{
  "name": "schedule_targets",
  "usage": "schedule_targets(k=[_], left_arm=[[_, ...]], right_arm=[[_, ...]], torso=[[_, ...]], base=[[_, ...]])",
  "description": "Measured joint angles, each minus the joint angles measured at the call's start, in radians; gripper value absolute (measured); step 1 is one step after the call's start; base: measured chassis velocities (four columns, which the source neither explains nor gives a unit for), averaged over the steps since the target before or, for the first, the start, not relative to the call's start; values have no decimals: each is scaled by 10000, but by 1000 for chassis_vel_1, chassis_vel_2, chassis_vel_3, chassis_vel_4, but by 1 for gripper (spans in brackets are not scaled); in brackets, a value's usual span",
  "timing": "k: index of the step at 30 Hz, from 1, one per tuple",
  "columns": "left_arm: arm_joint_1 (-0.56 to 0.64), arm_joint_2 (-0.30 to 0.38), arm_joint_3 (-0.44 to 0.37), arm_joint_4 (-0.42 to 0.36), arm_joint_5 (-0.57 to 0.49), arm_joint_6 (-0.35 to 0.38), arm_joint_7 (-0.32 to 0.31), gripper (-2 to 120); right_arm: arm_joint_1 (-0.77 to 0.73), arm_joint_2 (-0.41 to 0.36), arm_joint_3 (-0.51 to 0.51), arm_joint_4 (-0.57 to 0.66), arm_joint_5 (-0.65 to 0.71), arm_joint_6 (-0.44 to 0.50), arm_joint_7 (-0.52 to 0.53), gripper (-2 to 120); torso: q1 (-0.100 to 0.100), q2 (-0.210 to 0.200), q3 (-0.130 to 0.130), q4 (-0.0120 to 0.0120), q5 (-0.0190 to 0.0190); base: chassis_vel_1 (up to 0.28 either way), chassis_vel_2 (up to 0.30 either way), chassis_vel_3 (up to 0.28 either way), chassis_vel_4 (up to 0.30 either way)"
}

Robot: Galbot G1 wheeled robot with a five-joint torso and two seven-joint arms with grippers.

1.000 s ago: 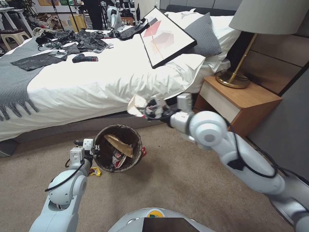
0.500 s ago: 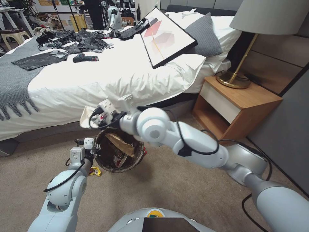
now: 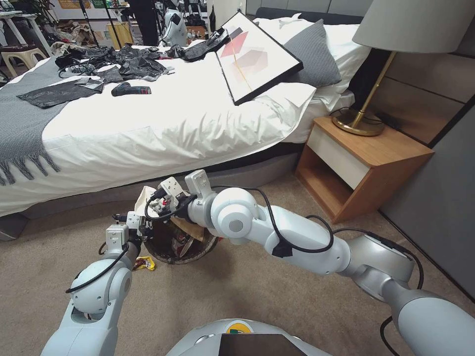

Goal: Pick up the trash bin, then pick up the garbage from the floor and place it into the trash bin.

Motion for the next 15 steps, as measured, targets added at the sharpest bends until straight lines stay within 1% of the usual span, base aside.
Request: schedule_targets(k=[9,15], left_arm=[[6,26,-93,53,-16,-6,17,3],[-23,9,-51,80,-24,-6,24,3]], right_arm=[[-307,-135,-98,-376,-182,-37,-28,0],[-719,-94,-151,-1170,-752,-37,-439,0]], torso=[[0,0,0,0,-1],[0,0,0,0,-2]], base=[[0,0,0,0],[0,0,0,0]])
